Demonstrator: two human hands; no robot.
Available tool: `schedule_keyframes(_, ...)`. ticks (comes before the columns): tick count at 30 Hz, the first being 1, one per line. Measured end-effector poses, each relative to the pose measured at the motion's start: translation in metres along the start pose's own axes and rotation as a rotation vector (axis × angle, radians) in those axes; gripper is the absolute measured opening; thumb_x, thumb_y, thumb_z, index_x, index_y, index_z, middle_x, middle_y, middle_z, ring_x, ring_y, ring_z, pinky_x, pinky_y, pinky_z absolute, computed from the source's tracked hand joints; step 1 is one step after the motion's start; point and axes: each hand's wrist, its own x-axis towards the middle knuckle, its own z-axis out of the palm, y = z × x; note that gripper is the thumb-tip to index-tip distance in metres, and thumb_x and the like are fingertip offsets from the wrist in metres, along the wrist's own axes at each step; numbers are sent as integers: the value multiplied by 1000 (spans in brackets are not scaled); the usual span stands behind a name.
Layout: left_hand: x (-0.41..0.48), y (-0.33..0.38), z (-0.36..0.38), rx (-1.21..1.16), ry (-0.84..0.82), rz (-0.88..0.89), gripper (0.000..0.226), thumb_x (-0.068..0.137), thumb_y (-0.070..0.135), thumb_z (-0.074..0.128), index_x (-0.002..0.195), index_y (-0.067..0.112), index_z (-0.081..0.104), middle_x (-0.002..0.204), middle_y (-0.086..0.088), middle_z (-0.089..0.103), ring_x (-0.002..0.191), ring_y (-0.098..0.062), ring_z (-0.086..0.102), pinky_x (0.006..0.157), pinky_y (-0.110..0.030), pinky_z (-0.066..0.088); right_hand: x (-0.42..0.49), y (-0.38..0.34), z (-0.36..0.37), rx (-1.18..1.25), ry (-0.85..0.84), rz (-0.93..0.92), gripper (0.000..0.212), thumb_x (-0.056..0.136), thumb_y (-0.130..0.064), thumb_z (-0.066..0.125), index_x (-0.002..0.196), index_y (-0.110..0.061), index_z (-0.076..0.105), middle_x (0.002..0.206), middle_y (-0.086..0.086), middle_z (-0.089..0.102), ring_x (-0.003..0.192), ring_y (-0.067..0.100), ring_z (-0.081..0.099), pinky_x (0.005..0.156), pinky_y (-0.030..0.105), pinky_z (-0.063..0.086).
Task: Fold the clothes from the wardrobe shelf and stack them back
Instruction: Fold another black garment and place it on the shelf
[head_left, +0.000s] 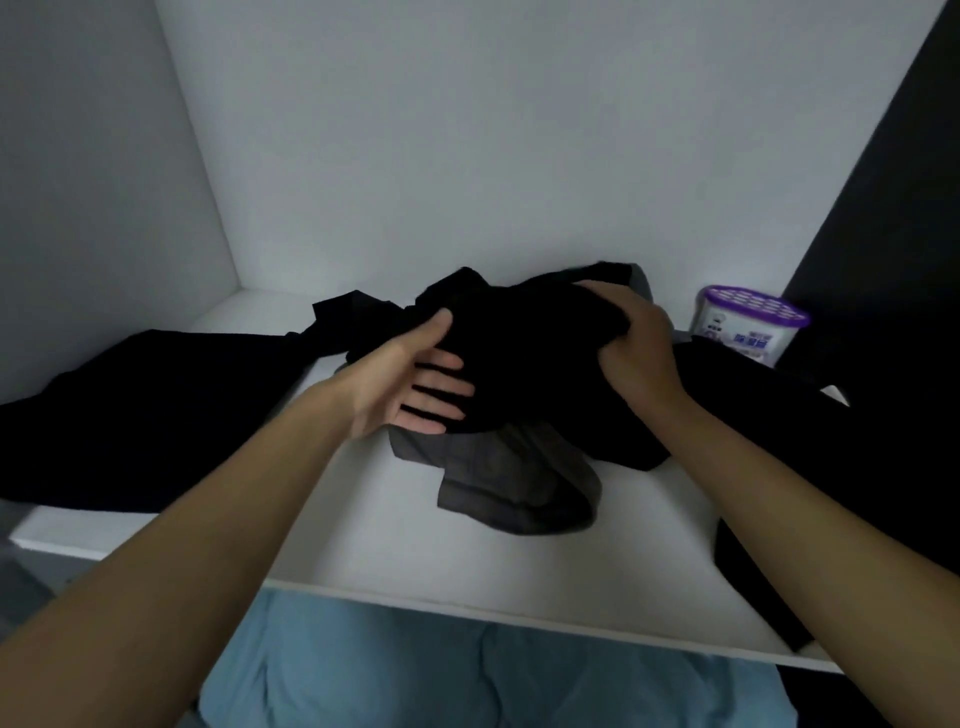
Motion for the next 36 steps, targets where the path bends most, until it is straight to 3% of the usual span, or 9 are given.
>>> schedule_keyframes(2, 2, 12, 11, -154, -127, -64, 84, 73, 83, 55, 126, 18, 59, 119, -16, 72, 103, -42, 70, 77, -48, 59, -17, -16, -6, 4, -112, -244, 33, 86, 8, 55, 114, 0, 71, 117, 5, 67, 113, -3, 57, 103, 10, 35)
schedule_keyframes(5, 6, 24, 43, -214, -207, -97, 61, 79, 59, 70, 122, 15, 66, 118, -11, 72, 102, -31, 71, 82, -47, 60, -62, -40, -5, -134, -484, -357, 44, 82, 16, 60, 122, -3, 69, 129, 13, 64, 122, 28, 58, 111, 35, 38)
schedule_keyframes(8, 8, 21, 76, -157, 49, -50, 18, 91, 7, 62, 107, -1, 64, 114, -20, 66, 95, -33, 67, 92, -47, 56, -97, -49, -10, -248, -832, -240, 70, 75, 18, 52, 140, -7, 55, 151, 14, 46, 140, 33, 41, 119, 35, 23)
schedule_keyframes(10, 7, 11, 83, -158, 185, 12, 27, 89, -4, 57, 116, -3, 57, 118, -24, 61, 97, -35, 64, 89, -47, 57, -110, -48, -24, -288, -922, -160, 70, 83, 5, 59, 149, -16, 45, 159, 7, 35, 146, 23, 28, 122, 32, 16)
schedule_keyframes(16, -27, -18, 71, -220, 263, 22, 14, 90, 4, 60, 101, 10, 52, 102, -15, 60, 82, -26, 66, 47, -26, 54, -143, -41, -68, -119, -652, 305, 57, 88, 10, 57, 141, -13, 54, 142, 0, 52, 135, 10, 43, 115, 17, 27)
schedule_keyframes(22, -96, -47, 30, -181, 237, 42, 4, 95, 9, 58, 96, 11, 54, 84, -9, 60, 65, -18, 61, 43, -21, 47, -171, -74, -47, 276, -87, 779, 60, 89, -13, 71, 142, -24, 46, 135, 1, 59, 117, 12, 59, 102, 27, 49)
schedule_keyframes(25, -134, -63, 12, -64, 221, 41, 7, 95, 14, 59, 101, 11, 56, 89, -9, 62, 71, -18, 62, 49, -21, 47, -191, -123, -26, 362, -195, 583, 74, 89, -10, 72, 149, -35, 37, 146, -16, 48, 136, 1, 45, 113, 27, 39)
schedule_keyframes(29, -179, -101, 2, 145, 149, 0, 21, 93, 20, 61, 112, 12, 57, 100, -8, 66, 85, -19, 65, 58, -24, 48, -226, -186, 9, 234, -382, 366, 37, 91, -4, 62, 124, -19, 65, 121, -20, 66, 116, -7, 58, 99, 9, 39)
schedule_keyframes(36, -249, -171, -18, 545, -147, -119, 13, 94, 16, 58, 105, 15, 65, 93, -6, 66, 82, -17, 62, 57, -20, 44, -287, -238, 19, 604, -243, 803, 38, 94, 8, 51, 92, -21, 76, 91, 3, 75, 91, 17, 70, 87, 29, 55)
